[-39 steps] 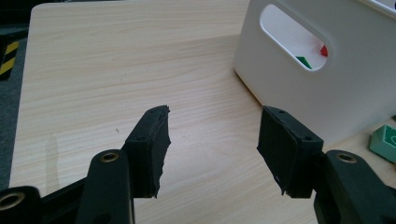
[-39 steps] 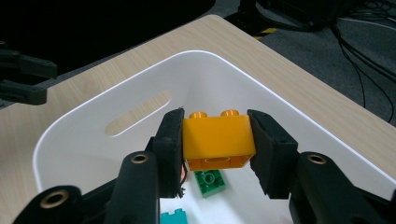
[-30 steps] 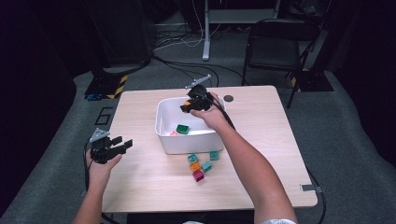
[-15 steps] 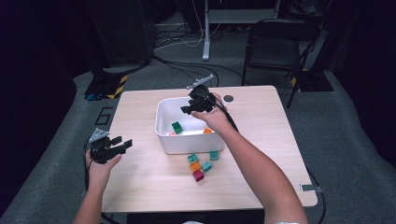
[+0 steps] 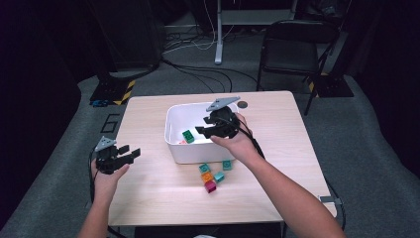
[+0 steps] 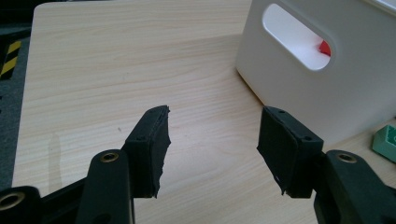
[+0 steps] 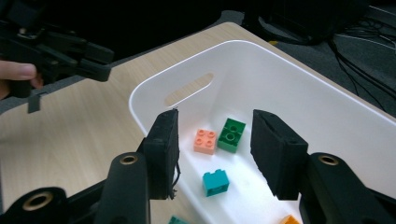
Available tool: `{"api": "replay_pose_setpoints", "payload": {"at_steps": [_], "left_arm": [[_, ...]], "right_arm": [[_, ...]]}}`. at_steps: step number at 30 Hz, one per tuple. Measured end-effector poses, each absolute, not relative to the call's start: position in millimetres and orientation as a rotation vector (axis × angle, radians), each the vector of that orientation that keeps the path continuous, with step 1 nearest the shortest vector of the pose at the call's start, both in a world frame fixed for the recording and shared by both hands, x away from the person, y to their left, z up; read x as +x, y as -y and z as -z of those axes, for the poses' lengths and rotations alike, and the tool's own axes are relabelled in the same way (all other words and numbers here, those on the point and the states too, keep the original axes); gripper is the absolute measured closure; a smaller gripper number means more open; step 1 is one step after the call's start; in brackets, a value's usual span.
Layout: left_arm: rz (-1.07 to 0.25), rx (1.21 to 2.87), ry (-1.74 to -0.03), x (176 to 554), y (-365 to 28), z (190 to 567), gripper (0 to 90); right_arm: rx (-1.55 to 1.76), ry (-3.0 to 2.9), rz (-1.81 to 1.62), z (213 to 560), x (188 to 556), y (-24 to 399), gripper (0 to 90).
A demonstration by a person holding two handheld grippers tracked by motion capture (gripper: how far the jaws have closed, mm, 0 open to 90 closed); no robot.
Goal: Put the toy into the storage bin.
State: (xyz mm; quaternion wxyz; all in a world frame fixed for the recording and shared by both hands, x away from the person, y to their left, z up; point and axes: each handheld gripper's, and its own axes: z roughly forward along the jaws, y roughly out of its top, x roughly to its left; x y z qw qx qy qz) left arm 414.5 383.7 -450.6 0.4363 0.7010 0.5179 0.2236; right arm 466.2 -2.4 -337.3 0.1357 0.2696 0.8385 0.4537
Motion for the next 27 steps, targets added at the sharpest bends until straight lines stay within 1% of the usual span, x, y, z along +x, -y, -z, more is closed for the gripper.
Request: {"api": "replay_pose_setpoints", "payload": {"at_steps": [8, 17, 27], "left_arm": [[-0.555, 1.754, -1.285, 414, -383, 451, 42.8], [-0.551, 1.758, -1.291, 414, -382, 452, 42.8], [-0.551, 1.763, -1.292, 414, -382, 453, 42.8]], "right_arm": [[0.782, -2.407, -1.376, 349, 440, 22, 51.5], [0.821, -2.369, -1.360, 383, 415, 39, 51.5], [0.817, -2.388, -1.324, 420, 391, 42, 51.6]]}}
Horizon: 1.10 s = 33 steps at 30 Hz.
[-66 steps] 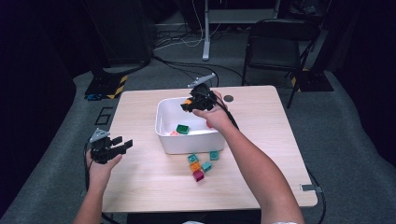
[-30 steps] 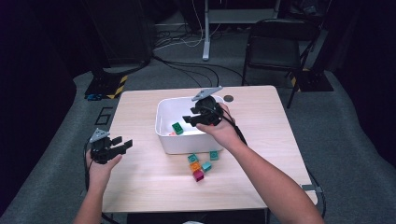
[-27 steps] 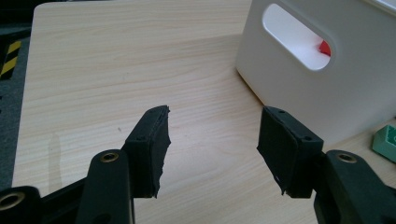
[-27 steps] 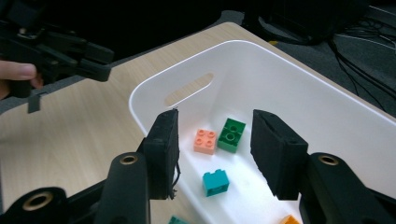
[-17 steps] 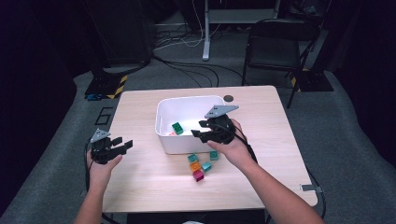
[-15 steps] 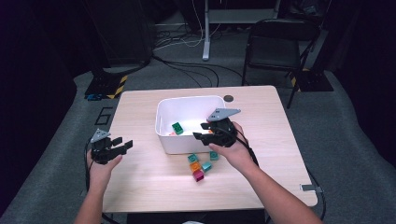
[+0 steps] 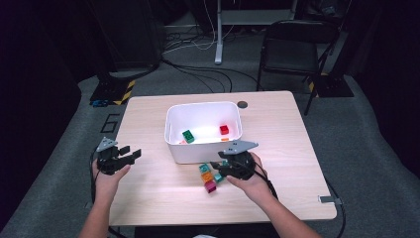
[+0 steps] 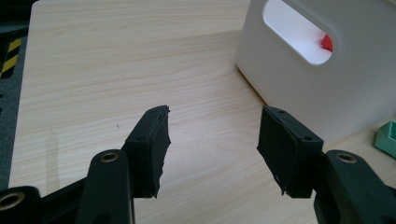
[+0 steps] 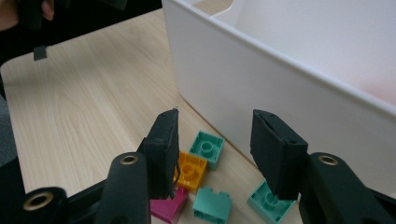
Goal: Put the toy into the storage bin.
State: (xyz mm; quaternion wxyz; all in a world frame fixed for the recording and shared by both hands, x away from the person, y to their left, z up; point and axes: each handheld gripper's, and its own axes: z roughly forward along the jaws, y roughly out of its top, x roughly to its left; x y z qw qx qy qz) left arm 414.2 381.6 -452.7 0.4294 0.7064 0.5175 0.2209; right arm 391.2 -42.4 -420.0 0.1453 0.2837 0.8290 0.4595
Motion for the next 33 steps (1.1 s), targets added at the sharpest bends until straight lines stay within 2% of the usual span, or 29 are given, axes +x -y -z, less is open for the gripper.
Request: {"api": "replay_pose_setpoints", "payload": {"at_steps": [7, 16, 33], "left_arm": [[-0.553, 1.767, -1.291, 414, -381, 453, 42.8], [-0.554, 1.763, -1.292, 414, -382, 453, 42.8], [-0.555, 1.767, -1.290, 414, -382, 453, 42.8]], "right_arm": [[0.840, -2.401, -1.301, 453, 378, 41, 51.5], [0.809, -2.406, -1.256, 478, 367, 37, 50.7], [0.821, -2.516, -1.241, 499, 363, 22, 49.7]]}}
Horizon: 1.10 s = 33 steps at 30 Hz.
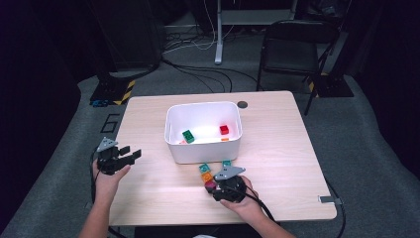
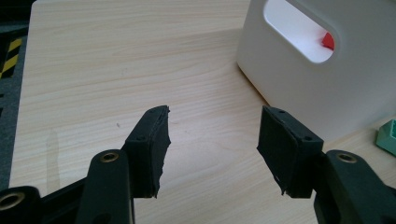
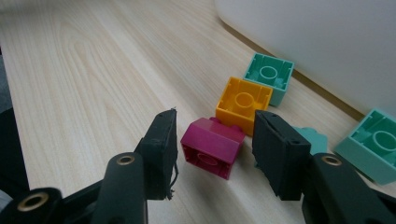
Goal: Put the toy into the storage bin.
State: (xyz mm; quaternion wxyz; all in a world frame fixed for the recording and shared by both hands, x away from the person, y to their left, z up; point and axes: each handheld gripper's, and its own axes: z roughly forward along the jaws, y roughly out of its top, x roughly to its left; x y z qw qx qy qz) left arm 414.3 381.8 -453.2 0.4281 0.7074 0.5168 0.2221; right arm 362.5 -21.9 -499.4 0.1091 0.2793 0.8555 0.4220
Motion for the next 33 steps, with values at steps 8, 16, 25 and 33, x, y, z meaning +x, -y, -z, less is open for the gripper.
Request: {"api": "replay_pose_setpoints", "payload": {"at_steps": [8, 16, 25, 33], "left_arm": [[-0.554, 1.770, -1.290, 414, -382, 453, 42.8], [-0.559, 1.756, -1.290, 415, -381, 455, 42.8], [-0.553, 1.767, -1.292, 415, -381, 454, 42.8], [-0.558, 1.758, -1.290, 415, -381, 455, 42.8]], "right_arm": [[0.801, -2.549, -1.209, 506, 363, 17, 50.2], [0.789, -2.575, -1.187, 513, 363, 7, 51.3], [0.756, -2.582, -1.183, 516, 363, -1, 56.6], [0.728, -2.599, -1.181, 513, 362, 0, 58.3]]}}
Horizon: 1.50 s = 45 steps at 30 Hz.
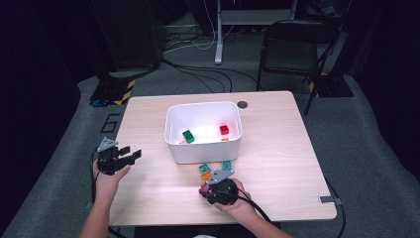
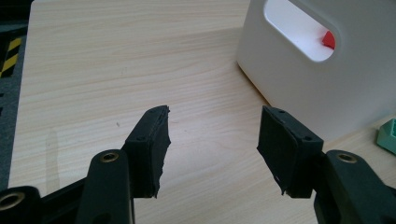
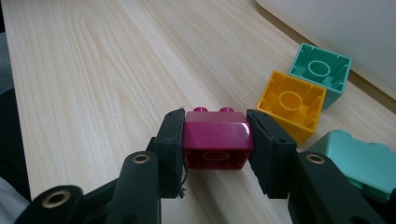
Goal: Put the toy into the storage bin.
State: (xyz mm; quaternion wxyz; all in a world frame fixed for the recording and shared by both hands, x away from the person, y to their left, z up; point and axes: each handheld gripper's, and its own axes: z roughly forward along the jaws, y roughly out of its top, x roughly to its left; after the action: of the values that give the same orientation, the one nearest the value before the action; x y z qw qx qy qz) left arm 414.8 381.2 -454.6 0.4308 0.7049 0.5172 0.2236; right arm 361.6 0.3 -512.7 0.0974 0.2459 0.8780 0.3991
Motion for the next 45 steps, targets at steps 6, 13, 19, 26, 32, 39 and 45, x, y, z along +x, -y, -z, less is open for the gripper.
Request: {"api": "replay_pose_setpoints", "payload": {"at_steps": [6, 13, 19, 26, 32, 39, 45], "left_arm": [[-0.553, 1.764, -1.295, 414, -382, 454, 42.8], [-0.558, 1.754, -1.294, 415, -382, 455, 42.8], [-0.556, 1.756, -1.294, 414, -381, 454, 42.8], [-0.551, 1.759, -1.292, 414, -382, 453, 42.8], [-0.549, 1.759, -1.294, 414, -383, 453, 42.8], [-0.547, 1.756, -1.295, 414, -383, 453, 42.8], [-0.554, 1.749, -1.295, 414, -384, 453, 42.8]], "right_arm": [[0.698, -2.588, -1.189, 504, 362, 4, 58.4], [0.742, -2.563, -1.235, 483, 365, 17, 58.4], [0.758, -2.539, -1.285, 452, 371, 29, 58.4], [0.773, -2.516, -1.333, 411, 382, 42, 58.4], [0.763, -2.512, -1.361, 384, 392, 45, 58.4], [0.748, -2.485, -1.375, 357, 404, 45, 58.4], [0.740, -2.473, -1.346, 340, 422, 40, 58.4]]}}
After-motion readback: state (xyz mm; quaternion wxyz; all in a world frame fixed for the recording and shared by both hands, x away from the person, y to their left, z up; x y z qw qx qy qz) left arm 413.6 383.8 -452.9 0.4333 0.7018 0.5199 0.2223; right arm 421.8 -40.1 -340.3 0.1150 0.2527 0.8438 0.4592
